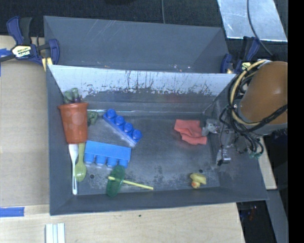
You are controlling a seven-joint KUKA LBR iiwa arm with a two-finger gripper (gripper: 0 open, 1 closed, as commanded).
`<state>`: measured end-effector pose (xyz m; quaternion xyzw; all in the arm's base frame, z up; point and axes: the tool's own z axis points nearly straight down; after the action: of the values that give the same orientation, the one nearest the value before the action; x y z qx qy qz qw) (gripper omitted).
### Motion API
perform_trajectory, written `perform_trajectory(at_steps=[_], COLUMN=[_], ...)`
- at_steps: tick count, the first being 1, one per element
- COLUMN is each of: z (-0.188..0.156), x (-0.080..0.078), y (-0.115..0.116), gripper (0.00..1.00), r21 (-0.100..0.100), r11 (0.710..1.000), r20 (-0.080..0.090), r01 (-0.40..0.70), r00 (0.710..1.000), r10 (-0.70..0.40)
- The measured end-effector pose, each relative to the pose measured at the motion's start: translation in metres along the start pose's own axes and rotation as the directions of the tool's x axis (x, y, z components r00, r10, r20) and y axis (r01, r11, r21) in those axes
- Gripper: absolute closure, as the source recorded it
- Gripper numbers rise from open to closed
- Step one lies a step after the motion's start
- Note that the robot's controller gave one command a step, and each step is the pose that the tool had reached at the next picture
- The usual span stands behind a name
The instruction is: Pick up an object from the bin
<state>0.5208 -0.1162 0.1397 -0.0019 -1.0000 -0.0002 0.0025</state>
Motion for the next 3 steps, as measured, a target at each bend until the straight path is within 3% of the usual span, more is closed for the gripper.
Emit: perform_trajectory(at_steps=[1,2,3], z=[-0.005,0.029,0.055], x=[-0.002,-0.044,-0.070], y=[0.000,-0.011,-0.009], gripper=[0.00,0.00,0.00], r21=[0.001,0.006,0.002], r11=[1.000,0.993,0.998], r20=[0.008,0.018,0.010], r01=[0.003,0.121,0.070], r00=[1.000,0.992,0.997], r10=[-0.003,-0.122,-0.070])
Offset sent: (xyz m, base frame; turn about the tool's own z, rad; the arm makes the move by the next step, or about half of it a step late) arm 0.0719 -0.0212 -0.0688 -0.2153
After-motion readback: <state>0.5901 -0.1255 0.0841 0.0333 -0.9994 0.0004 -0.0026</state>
